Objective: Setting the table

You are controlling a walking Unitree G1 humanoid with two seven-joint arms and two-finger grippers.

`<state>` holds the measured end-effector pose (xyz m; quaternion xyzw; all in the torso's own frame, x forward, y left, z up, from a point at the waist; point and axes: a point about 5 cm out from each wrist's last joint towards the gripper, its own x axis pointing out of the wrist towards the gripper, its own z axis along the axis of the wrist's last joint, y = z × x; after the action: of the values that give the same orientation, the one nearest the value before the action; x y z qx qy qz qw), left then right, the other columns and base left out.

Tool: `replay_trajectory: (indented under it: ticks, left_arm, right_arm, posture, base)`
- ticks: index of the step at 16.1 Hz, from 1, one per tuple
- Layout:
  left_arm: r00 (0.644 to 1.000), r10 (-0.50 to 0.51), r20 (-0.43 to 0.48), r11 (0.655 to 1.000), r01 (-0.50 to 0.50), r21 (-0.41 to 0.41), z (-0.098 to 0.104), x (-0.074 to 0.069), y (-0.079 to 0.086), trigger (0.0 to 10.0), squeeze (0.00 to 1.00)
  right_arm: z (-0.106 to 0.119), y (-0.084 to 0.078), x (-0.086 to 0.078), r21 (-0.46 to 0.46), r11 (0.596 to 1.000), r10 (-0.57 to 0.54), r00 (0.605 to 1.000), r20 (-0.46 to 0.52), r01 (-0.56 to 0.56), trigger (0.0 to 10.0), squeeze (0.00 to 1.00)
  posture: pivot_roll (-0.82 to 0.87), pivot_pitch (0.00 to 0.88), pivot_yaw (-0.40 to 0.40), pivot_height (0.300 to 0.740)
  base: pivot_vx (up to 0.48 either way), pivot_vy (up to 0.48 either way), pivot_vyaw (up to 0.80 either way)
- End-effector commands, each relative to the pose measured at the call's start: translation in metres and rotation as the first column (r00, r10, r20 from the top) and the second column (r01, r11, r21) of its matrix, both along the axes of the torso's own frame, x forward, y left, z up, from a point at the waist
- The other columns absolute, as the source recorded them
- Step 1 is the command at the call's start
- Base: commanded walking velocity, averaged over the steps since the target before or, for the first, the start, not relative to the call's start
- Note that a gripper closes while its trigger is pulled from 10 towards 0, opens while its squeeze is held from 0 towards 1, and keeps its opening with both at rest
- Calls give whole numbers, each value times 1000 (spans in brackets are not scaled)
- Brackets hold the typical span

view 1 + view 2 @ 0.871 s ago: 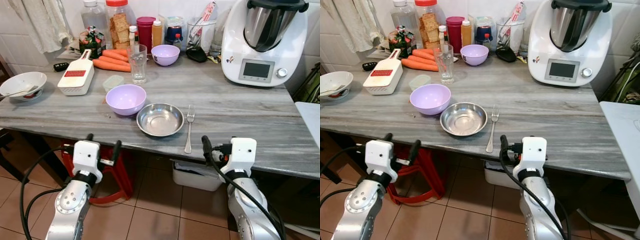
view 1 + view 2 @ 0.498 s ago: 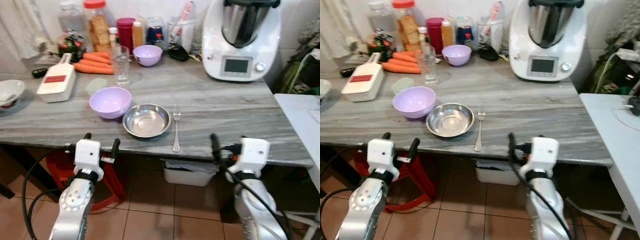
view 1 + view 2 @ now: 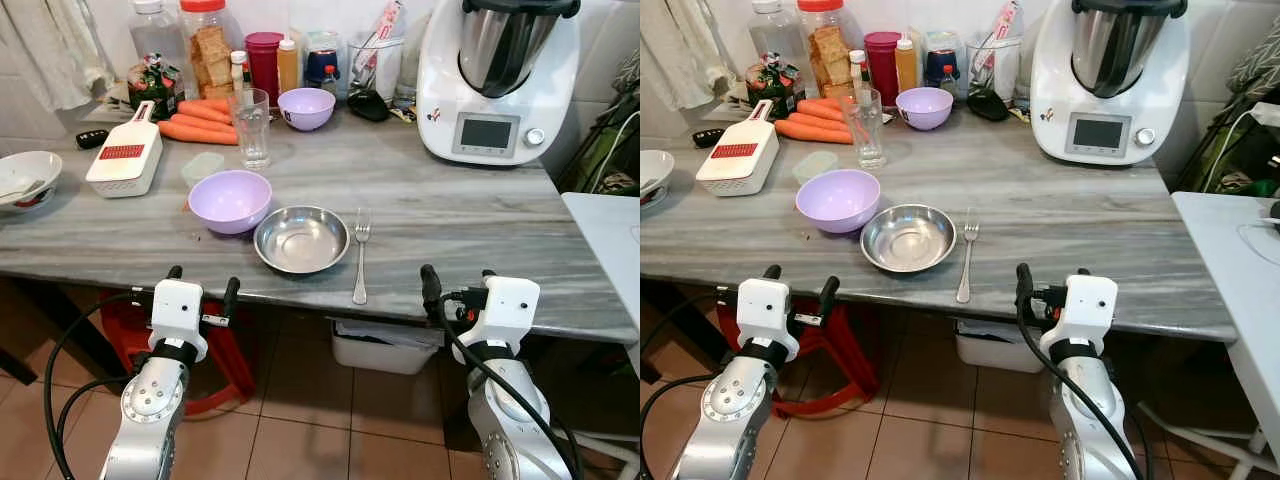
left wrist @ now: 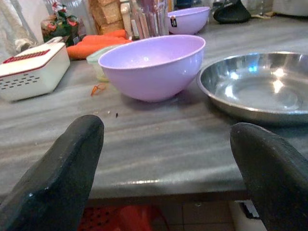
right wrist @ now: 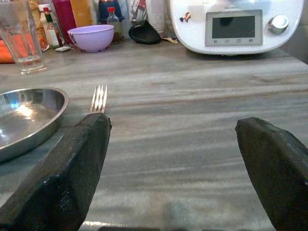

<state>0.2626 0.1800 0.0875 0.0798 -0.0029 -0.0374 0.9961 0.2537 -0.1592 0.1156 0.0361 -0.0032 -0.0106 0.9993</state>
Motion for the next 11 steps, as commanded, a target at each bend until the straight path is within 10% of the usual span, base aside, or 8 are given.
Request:
replay_trajectory:
  ticks: [1,11]
  left_arm:
    - [1000,16,-5,1000,-16,15,-2,0,4,10000,0]
    - [1000,9,-9,1000,-9,22,-4,-1,4,10000,0]
  right_arm:
    - [0,1,1,10,1000,2,1000,3,-2,10000,0]
    - [-1,-1,2,33,999,-15,1000,-1,15,10000,0]
  posture:
    - [30,0,33,740]
    - [29,0,34,740]
  base:
    - [-270,0,0]
    - [-293,0,0]
